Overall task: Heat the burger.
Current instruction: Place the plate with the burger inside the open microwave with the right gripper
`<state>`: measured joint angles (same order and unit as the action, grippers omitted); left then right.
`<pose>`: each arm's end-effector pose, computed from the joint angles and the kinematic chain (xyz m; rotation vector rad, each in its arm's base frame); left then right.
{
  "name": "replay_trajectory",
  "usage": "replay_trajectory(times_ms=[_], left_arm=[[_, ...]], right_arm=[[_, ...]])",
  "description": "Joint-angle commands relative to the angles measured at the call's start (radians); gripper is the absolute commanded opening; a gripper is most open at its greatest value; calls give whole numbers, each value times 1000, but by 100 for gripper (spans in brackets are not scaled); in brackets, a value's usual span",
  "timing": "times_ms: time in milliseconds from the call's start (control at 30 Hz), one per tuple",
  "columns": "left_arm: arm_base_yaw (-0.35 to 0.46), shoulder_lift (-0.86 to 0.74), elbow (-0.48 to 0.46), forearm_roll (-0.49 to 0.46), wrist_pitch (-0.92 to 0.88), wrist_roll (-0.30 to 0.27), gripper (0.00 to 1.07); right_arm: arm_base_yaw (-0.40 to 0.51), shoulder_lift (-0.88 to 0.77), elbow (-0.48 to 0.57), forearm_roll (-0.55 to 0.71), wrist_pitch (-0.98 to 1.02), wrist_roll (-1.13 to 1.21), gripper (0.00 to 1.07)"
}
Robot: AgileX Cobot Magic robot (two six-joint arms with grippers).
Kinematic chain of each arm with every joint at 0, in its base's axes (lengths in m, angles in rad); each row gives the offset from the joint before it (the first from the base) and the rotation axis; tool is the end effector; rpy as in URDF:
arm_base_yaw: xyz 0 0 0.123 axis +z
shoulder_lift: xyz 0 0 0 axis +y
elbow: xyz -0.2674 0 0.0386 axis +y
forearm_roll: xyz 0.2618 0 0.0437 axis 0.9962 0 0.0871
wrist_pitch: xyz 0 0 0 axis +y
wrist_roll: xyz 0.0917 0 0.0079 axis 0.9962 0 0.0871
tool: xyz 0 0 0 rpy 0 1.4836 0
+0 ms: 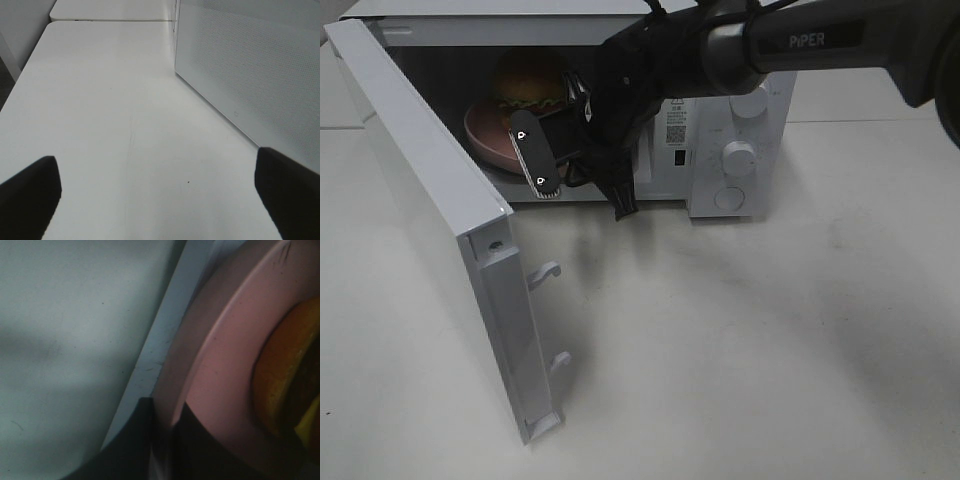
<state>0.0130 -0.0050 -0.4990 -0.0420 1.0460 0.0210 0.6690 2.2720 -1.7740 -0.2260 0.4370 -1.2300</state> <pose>0.0232 -0.0030 0.2845 0.0098 2.0250 -0.0286 0.4087 0.3120 0.1476 -2.1115 1.2567 -0.4608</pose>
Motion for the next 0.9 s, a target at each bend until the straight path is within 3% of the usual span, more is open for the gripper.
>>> replay_trajectory(times_ms=[33, 733, 900], left_arm=[[-4, -21, 2, 1, -6, -1, 105], [-4, -21, 2, 1, -6, -1, 105], [-4, -21, 2, 1, -6, -1, 105]], right_arm=[[1, 12, -58, -70, -58, 48, 3], [-4, 126, -205, -89, -60, 91, 6], [-4, 128, -205, -89, -48, 122, 19]])
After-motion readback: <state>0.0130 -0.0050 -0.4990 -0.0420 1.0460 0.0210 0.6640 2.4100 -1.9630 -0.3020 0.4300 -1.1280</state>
